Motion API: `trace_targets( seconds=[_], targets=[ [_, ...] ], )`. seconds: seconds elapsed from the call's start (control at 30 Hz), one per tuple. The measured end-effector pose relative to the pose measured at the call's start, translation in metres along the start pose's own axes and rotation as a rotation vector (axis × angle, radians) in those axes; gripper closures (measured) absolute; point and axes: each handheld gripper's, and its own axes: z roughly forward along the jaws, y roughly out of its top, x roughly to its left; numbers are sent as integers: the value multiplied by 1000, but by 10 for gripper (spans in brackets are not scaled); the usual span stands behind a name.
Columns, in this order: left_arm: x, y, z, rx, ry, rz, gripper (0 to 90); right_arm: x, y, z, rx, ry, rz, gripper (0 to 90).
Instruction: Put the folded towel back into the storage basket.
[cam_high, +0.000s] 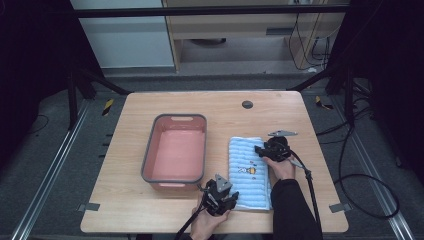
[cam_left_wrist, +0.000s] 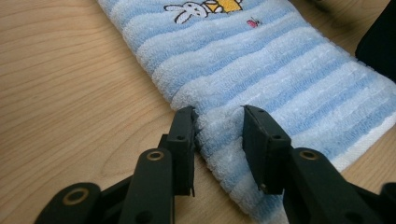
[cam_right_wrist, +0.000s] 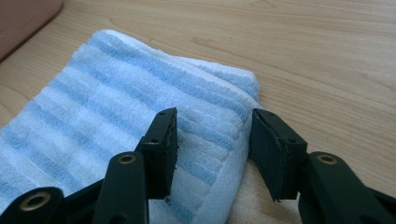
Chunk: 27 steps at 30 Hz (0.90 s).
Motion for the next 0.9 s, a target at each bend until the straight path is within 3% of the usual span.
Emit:
trace_targets(
  seconds=[0.2,0.3,0.37,0.57,0.9],
  targets=[
    [-1,1,1,6,-6,-19,702,0,0,0,5,10,9,555],
    [-1,1,1,9,-14,-35,733,1,0,1,3,13,-2,606],
    [-1,2,1,11,-14,-41,765,1,-1,1,5,34,10,672],
    [-1,2,1,1,-9,-47,817,1,-1,1,1,63,35,761],
    [3,3,-3,-23,-24,-58,841,5,2,-5,-17,45,15,789]
  ],
)
